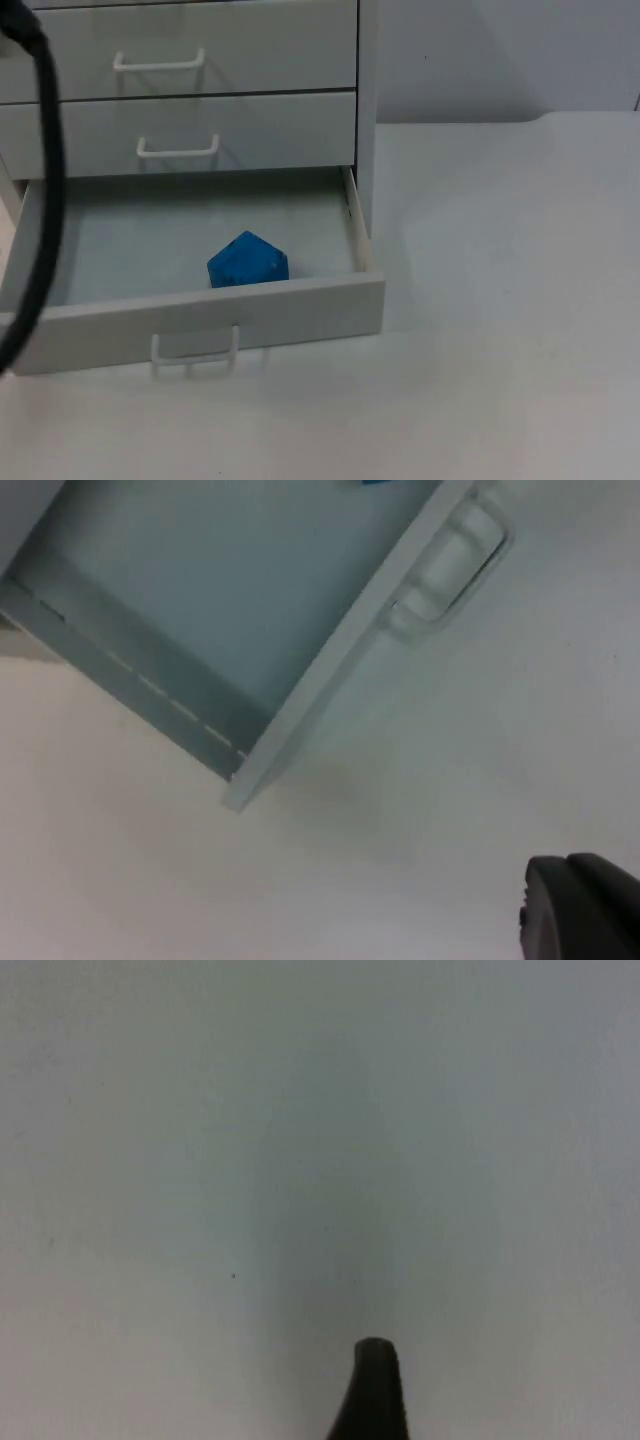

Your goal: Open the drawer with the left hand, place the block into the drawer with the right hand, then close the drawer with the left hand.

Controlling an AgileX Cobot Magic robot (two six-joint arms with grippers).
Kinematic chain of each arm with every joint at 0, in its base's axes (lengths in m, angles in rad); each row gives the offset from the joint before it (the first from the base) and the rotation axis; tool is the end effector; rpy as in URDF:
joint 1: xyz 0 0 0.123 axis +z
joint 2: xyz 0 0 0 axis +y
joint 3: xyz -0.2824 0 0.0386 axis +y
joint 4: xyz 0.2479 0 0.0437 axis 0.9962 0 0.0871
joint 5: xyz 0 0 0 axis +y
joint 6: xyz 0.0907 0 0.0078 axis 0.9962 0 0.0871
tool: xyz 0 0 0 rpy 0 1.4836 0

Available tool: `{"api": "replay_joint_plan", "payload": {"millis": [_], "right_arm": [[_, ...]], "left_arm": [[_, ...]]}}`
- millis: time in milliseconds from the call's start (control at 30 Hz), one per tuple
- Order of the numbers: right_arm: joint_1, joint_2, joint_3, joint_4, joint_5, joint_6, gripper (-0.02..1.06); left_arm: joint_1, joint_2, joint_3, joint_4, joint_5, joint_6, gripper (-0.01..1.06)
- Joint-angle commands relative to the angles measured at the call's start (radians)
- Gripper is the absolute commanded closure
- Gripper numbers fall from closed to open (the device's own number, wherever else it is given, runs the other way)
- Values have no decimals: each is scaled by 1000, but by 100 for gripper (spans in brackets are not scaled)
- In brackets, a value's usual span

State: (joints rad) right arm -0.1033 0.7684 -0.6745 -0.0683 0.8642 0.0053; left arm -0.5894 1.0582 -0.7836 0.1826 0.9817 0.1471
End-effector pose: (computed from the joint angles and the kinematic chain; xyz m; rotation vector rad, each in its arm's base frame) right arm 0.1320 -0.0184 0.2977 0.1016 2.4409 -0.1268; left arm 0.1584 -0.0893 0.2803 1.0649 2.4937 0.1076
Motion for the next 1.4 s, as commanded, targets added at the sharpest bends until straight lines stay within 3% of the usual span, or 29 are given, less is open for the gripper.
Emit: {"api": "replay_joint_plan", "payload": {"millis": [0, 33, 167, 200, 300, 467, 600, 700, 867, 1100, 1267, 1367], "right_arm": [[-3, -5, -8, -11, -26, 5, 41], [-3, -5, -8, -11, -26, 5, 41], [-3, -5, 21, -11, -63, 5, 41], [-3, -5, 21, -11, -63, 5, 41], [-3, -5, 41, -9, -80, 5, 41], [-3, -5, 41, -9, -98, 12, 41], [-3, -5, 43, -7, -102, 12, 41], [-3, -5, 43, -1, -111, 12, 41], [-3, -5, 43, 1, -122, 12, 41], [-3, -5, 43, 3, -124, 12, 41], [-3, -5, 43, 13, -124, 12, 41], [-3, -5, 43, 18, -127, 12, 41]], "left_arm": [[-169, 61, -8, 119, -37, -57, 105], [-169, 61, -8, 119, -37, -57, 105], [-368, 134, -8, 313, -84, -202, 105], [-368, 134, -8, 313, -84, -202, 105], [-514, 217, 13, 546, -84, -383, 105], [-593, 317, 69, 755, -122, -578, 105], [-599, 381, 118, 828, -221, -653, 105], [-597, 447, 151, 992, -228, -811, 105], [-597, 526, 171, 1126, -266, -970, 105], [-597, 646, 171, 1249, -273, -1120, 105], [-579, 752, 171, 1383, -271, -1293, 105], [-514, 806, 171, 1465, -265, -1401, 105]]}}
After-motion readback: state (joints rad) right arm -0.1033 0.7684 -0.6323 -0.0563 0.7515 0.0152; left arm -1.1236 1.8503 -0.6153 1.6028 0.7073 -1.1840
